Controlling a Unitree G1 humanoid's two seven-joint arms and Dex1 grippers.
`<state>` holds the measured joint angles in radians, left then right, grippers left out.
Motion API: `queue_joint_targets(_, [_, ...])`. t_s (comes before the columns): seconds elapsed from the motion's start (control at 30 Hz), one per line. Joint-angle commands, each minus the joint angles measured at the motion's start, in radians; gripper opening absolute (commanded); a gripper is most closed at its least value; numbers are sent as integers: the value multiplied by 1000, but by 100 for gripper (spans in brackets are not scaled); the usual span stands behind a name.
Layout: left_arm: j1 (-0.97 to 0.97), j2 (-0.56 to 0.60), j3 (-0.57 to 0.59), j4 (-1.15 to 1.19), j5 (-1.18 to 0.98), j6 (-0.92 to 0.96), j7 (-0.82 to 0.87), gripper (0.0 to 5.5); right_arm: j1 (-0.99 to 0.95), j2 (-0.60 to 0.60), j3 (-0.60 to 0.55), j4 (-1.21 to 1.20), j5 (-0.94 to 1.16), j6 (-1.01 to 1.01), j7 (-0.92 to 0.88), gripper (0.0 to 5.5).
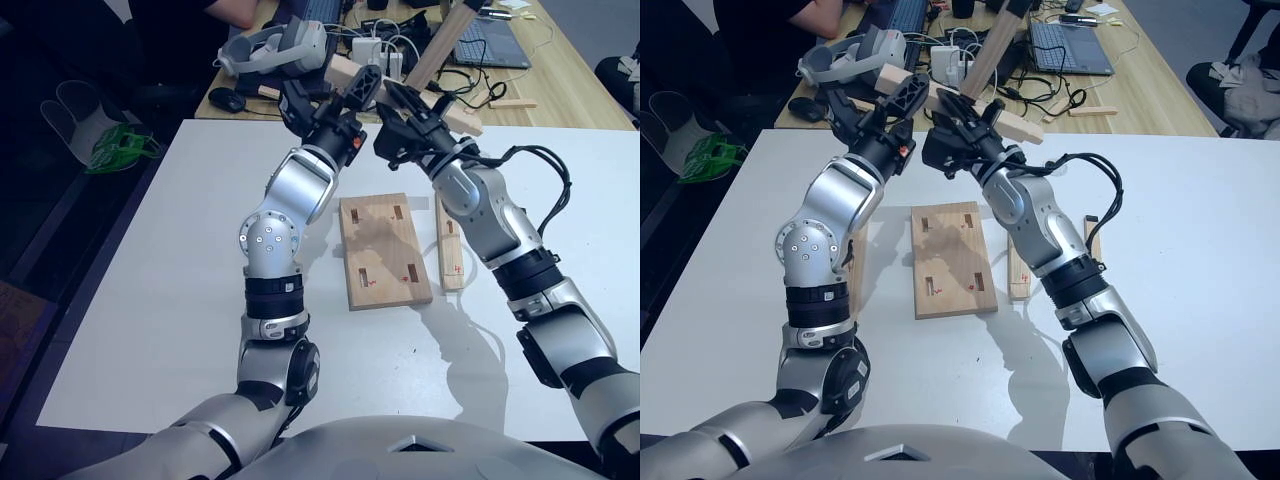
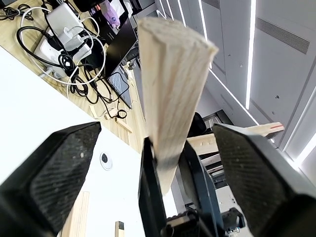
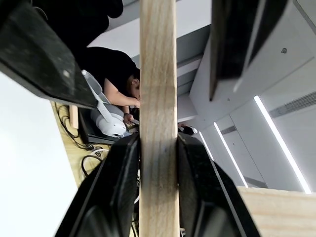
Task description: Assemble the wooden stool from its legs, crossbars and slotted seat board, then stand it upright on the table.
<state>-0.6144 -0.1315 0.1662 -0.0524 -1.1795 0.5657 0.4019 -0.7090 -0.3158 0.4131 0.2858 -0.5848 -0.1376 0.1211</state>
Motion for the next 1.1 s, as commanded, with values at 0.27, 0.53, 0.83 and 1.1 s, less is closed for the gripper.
queue_joint_targets(0.27, [4, -93, -2, 4, -5, -36, 35, 349, 47, 7, -7, -31, 10, -25, 50, 101])
queue_joint_targets(0.53, [-2, -88, 1, 11, -11, -47, 31, 220, 49, 7, -15, -25, 9, -39, 43, 101])
queue_joint_targets(0.83, [-10, -79, 4, 21, 12, -62, 60, 118, 54, 7, -5, -27, 4, -53, 51, 101])
queue_joint_targets(1.1, [-44, -78, 34, 20, 14, -121, 74, 101, 100, -28, 21, -57, 59, -48, 214, 208])
